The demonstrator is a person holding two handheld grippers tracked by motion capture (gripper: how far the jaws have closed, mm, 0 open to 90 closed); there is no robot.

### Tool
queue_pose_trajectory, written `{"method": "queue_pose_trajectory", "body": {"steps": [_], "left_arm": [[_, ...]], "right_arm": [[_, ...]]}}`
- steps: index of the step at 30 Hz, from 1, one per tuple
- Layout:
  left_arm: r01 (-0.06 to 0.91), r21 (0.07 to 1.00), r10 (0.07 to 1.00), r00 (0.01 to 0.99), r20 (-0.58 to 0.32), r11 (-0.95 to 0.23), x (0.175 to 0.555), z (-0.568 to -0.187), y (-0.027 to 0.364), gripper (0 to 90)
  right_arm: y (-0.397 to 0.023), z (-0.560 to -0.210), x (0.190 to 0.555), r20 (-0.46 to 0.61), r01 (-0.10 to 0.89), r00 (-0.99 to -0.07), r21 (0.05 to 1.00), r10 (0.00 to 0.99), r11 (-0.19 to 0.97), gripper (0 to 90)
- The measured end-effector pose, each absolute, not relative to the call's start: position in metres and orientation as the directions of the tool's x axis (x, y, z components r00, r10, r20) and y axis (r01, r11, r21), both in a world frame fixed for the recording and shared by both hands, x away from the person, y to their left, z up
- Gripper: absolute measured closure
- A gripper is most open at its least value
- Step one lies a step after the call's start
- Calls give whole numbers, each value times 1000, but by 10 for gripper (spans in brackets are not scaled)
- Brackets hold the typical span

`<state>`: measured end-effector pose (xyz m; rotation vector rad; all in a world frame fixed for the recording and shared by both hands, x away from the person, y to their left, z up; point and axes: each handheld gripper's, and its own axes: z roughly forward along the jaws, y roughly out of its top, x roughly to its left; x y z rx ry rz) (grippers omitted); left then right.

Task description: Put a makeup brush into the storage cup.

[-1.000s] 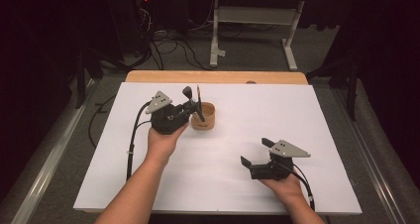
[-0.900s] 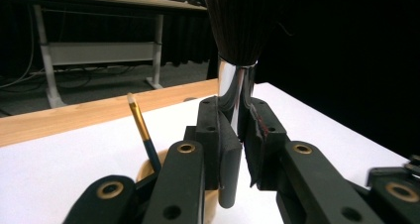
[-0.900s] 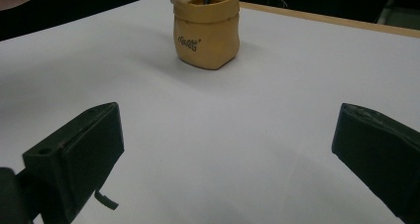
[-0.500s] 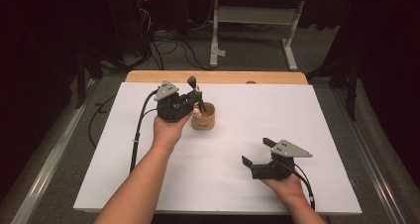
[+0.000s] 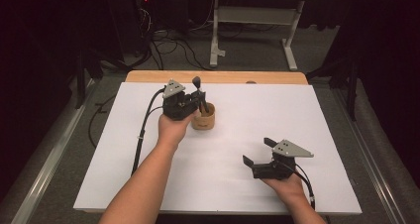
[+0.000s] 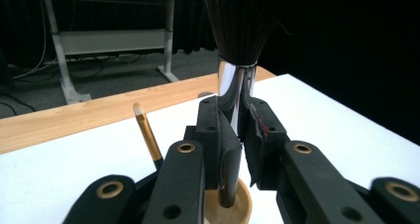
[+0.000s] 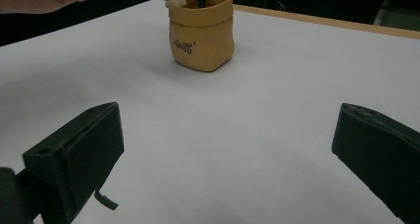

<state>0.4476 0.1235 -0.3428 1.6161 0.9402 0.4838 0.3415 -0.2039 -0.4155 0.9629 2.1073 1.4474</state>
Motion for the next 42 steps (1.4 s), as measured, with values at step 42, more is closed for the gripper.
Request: {"method": "queue_pose_trajectory", "body": {"steps": [42], "left_arm": [[357, 920, 802, 591, -87, -164, 453, -371, 103, 775]], "right_arm": [[-201, -416, 340, 47, 307, -691, 922, 721, 235, 11]]}}
